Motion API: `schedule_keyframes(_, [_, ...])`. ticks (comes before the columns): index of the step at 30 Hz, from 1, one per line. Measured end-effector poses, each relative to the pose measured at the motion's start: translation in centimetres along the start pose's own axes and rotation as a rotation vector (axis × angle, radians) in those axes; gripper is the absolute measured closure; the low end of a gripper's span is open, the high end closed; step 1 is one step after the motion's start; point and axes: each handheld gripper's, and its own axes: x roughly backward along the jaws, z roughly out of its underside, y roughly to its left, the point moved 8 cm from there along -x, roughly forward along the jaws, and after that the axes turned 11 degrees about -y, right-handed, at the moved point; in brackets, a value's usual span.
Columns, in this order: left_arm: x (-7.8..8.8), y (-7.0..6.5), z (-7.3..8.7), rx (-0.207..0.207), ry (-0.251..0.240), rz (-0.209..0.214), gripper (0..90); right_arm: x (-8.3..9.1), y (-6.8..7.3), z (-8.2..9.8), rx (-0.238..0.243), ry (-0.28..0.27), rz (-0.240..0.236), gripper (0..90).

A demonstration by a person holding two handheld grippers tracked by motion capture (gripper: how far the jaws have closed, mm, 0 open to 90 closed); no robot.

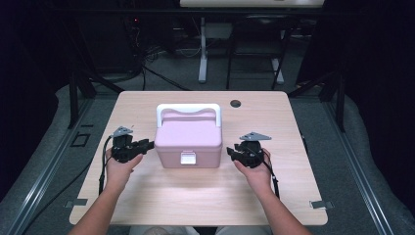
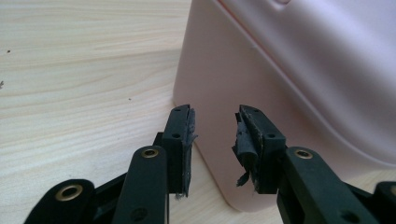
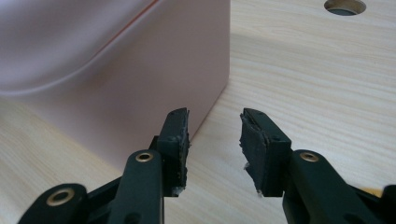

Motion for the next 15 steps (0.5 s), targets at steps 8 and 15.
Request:
schedule_keyframes(8, [-1.1,0.0,0.4,0.008,0.002,-0.001,66.4,-1.5,0.0,-0.4,0.005,-0.006,0.002,61.9])
schedule_keyframes(15, [-1.6,-0.4,0.7,0.004,0.014,-0.009,69.3,-2.3,0.3,-0.4,-0.004,-0.012,-0.002,62.4])
